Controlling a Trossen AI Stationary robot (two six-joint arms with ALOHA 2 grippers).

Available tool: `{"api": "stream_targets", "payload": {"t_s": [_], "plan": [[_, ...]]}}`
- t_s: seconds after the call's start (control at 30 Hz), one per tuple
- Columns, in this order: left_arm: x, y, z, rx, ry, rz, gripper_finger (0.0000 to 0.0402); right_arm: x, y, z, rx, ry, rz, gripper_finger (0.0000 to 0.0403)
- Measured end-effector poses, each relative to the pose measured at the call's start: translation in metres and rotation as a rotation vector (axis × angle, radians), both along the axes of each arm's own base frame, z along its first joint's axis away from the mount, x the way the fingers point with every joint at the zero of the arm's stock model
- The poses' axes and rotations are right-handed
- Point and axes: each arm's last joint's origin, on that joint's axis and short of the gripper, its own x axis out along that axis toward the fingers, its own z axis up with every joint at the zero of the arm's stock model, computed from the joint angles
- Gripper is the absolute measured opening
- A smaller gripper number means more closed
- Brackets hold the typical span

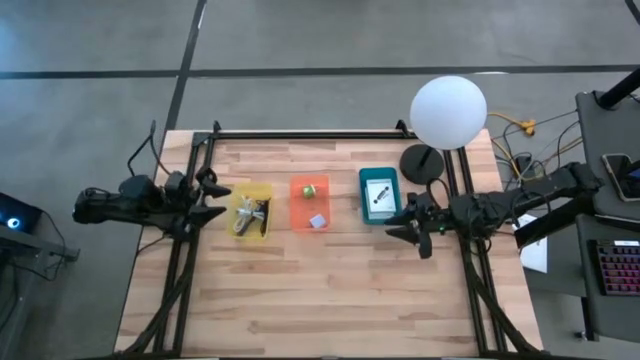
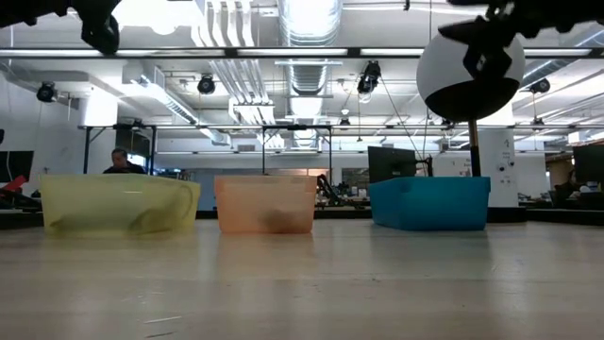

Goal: Pick and place items into bin
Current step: Return to Home Position

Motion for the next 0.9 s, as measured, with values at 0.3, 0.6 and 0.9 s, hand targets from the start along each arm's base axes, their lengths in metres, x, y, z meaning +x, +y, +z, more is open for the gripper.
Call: {"api": "stream_targets", "payload": {"t_s": [0.3,0.6,0.9], "plan": [[-0.01,0.003,-0.039,-0.033,0.215,0.067,0.0222,-0.008,-0.002,-0.036,-0.032,0.123,-0.001,0.0141],[0.004,0.002,-0.07,-0.013,0.351,0.071,0.0222,-0.013,-0.004,-0.058,-0.049,0.19,-0.002,0.0139],[0.008,0.002,-0.101,-0.009,0.378,0.076,0.0222,-0.041,-0.012,-0.066,-0.011,0.062,-0.002,0.0136]]}}
